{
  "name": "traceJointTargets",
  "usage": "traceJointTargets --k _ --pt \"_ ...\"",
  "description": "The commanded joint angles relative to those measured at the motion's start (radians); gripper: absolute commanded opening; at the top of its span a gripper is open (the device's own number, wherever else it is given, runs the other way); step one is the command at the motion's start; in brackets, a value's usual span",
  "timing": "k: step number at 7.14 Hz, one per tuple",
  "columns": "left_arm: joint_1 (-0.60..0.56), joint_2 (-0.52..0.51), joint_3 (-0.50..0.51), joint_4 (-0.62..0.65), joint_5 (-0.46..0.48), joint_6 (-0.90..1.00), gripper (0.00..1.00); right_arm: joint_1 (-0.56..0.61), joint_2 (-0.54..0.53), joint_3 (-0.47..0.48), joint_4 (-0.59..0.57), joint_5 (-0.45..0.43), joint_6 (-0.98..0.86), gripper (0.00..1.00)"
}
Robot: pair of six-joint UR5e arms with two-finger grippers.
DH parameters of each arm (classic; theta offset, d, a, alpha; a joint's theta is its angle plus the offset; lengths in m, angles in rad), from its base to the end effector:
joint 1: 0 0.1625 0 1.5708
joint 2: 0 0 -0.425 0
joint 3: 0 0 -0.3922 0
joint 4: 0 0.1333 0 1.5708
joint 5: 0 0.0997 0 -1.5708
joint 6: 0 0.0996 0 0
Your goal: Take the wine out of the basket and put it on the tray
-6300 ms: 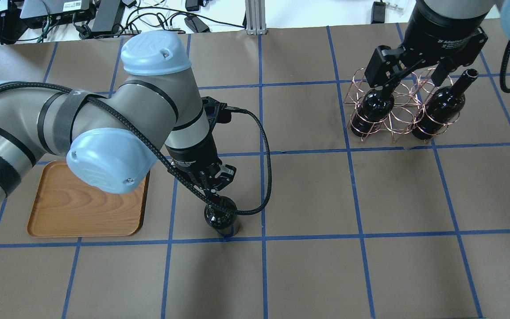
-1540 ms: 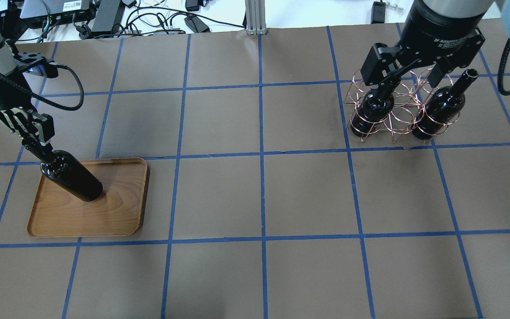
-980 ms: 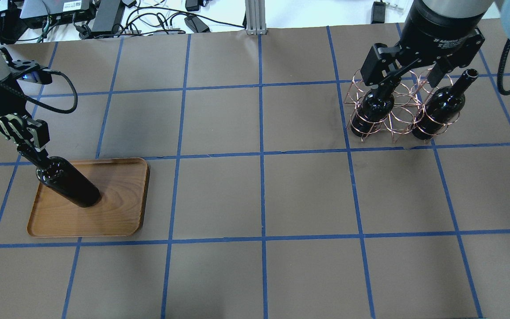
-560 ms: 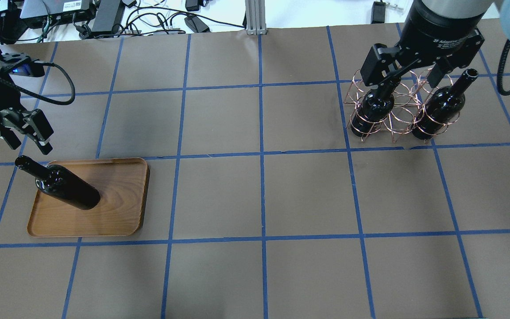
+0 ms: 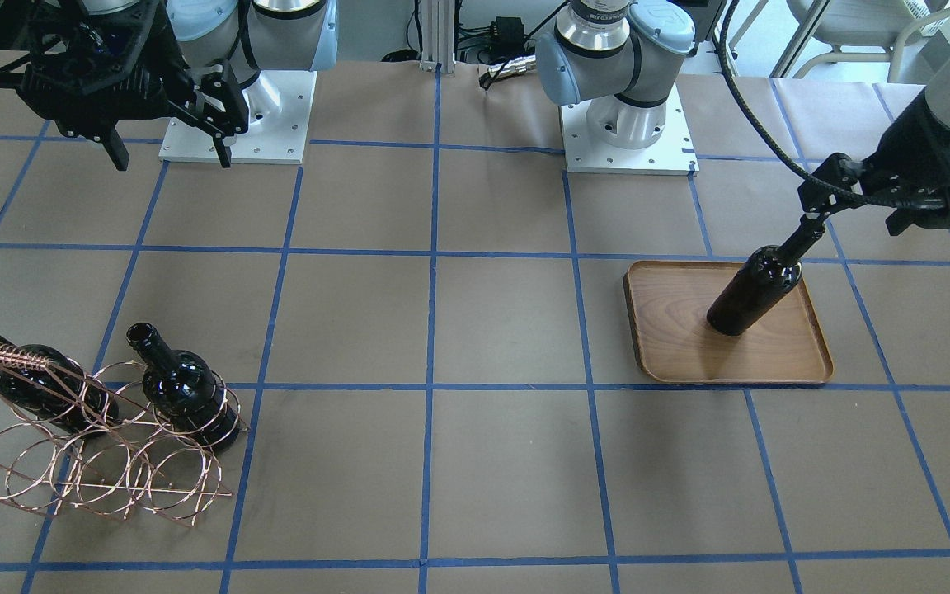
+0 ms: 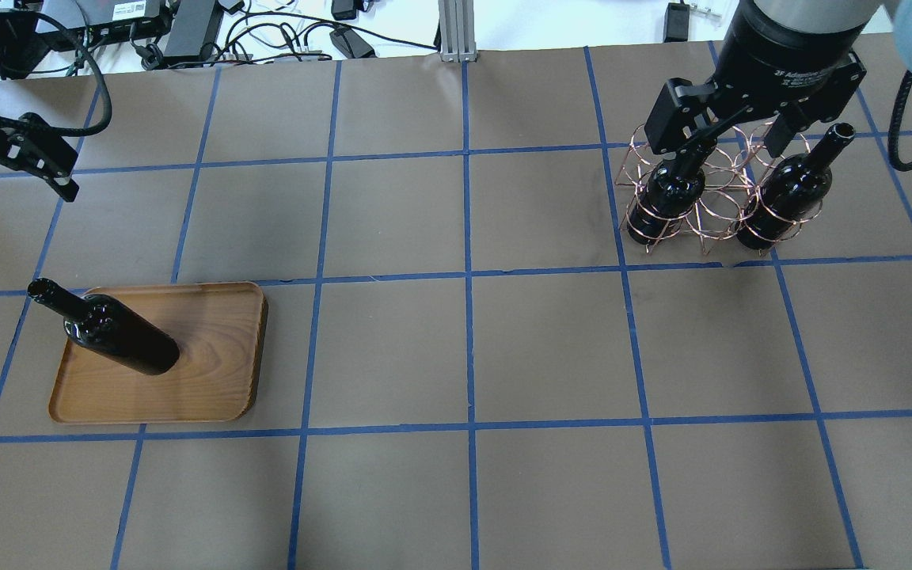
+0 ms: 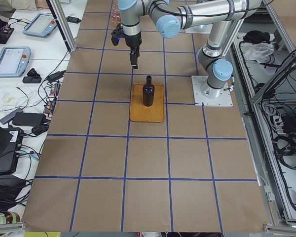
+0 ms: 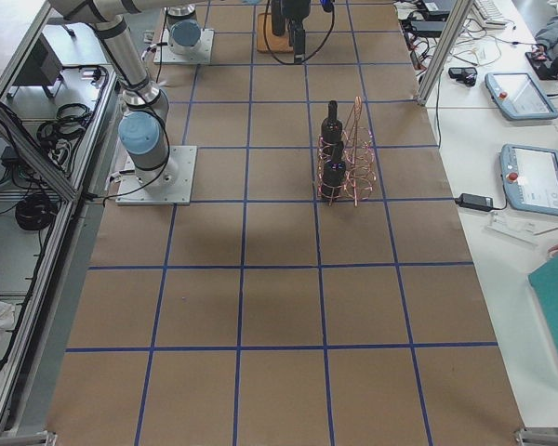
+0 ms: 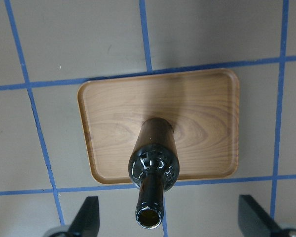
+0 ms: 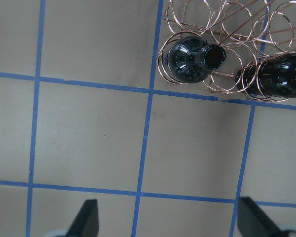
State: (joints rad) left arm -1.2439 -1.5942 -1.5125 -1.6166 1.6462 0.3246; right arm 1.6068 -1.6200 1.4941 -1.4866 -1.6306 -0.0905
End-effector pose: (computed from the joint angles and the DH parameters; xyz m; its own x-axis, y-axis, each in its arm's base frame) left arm 0.0416 -0.5144 0.5007 -0.9977 -0.0007 -0.0679 -0.0031 0.9994 0.0344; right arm 0.1443 -0.4671 0.5411 -0.9903 -0.1235 0.0632 -0.1260 0.9914 -0.0361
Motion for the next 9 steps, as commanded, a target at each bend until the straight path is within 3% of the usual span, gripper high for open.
traceJointTargets --k 1,4,5,9 --pt "-0.139 0.011 0.001 0.071 -0.029 -0.178 1.0 0.001 0.0 0.0 0.0 0.0 0.0 1.0" --pt "-0.29 0.03 0.0 0.073 -0.057 -0.22 1.0 0.001 0.0 0.0 0.0 0.0 0.0 1.0" --pt "-0.29 0.039 -0.006 0.073 -0.124 -0.237 1.0 0.001 0.0 0.0 0.0 0.002 0.0 1.0" --pt "-0.287 0.048 -0.015 0.06 -0.109 -0.222 1.0 0.001 0.0 0.002 0.0 0.003 0.0 1.0"
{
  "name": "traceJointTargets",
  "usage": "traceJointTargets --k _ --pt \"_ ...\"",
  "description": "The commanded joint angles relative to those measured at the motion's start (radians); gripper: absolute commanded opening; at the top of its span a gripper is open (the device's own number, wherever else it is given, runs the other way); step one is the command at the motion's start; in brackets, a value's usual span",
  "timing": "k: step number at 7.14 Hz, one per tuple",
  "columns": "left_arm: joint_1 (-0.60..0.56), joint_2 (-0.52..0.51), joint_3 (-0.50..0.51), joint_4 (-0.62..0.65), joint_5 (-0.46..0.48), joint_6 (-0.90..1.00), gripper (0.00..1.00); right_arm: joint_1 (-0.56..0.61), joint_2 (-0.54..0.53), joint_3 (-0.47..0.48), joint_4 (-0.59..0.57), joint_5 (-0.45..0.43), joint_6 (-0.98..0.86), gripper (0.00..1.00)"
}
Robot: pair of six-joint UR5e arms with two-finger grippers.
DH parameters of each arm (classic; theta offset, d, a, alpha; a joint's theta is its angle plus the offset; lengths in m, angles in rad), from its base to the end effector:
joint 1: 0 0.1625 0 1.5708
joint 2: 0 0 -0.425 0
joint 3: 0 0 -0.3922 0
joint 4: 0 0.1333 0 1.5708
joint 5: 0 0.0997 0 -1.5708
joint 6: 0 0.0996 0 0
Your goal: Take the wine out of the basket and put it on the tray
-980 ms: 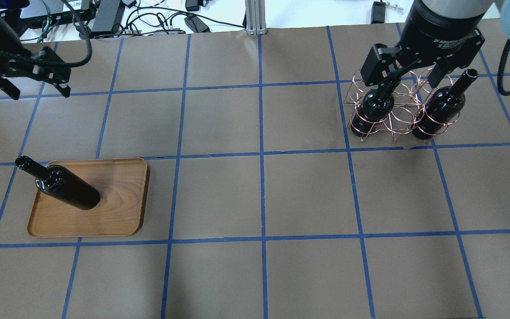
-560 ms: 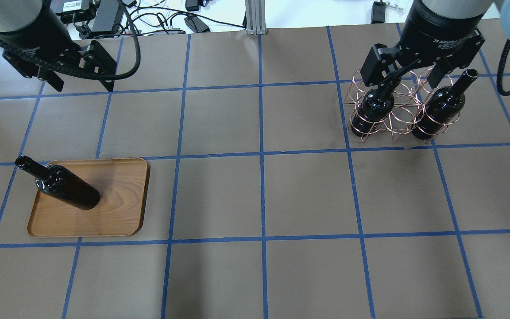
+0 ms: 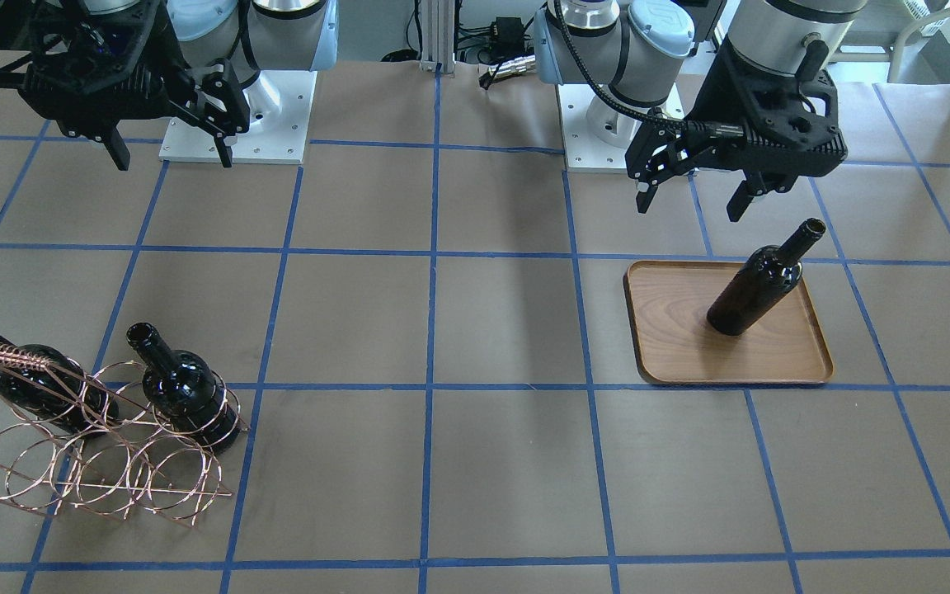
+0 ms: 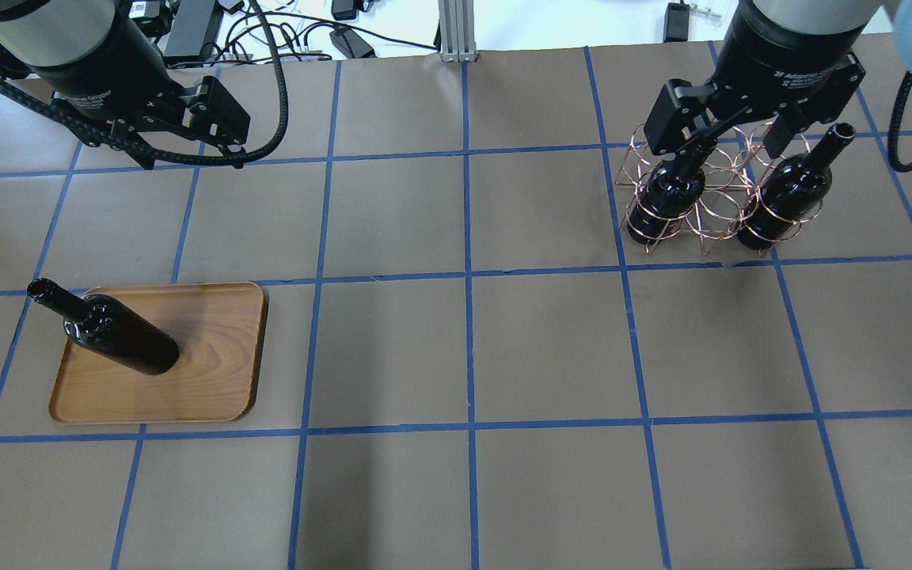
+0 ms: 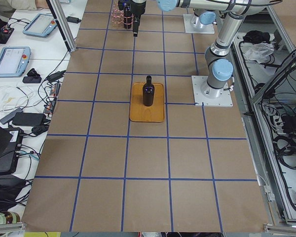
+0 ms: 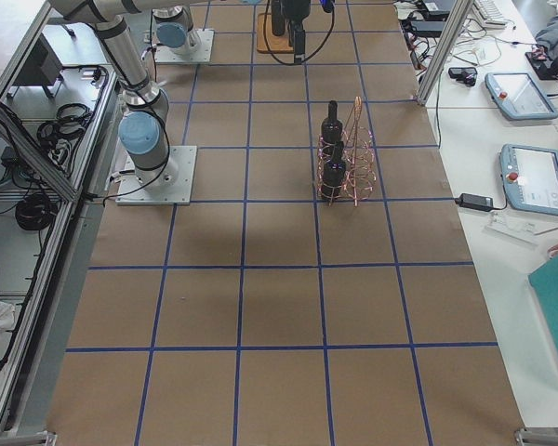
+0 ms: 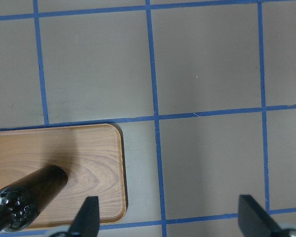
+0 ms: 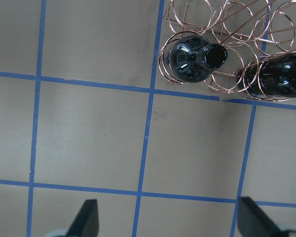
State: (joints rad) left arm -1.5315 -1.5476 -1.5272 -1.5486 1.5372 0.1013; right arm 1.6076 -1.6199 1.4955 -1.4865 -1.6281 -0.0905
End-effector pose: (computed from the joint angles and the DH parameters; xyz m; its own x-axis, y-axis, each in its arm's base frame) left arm -0.1173 -0.4946 0.5233 -0.9976 0.0646 0.0243 0.0621 0.9938 -0.0918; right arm 0.1449 -0.4669 0.5403 -0.9904 -0.1245 0.0606 -0.1268 0.9913 -0.0348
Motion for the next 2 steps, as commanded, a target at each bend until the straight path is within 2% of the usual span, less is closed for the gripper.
traceJointTargets --k 1,2 --pt "0.001 0.001 -0.002 -0.01 -0.002 0.0 1.0 0.0 0.0 0.0 0.0 0.001 0.0 1.0" --pt "0.001 0.001 -0.001 -0.014 0.0 0.002 1.0 -0.001 0.0 0.0 -0.006 0.01 0.0 1.0"
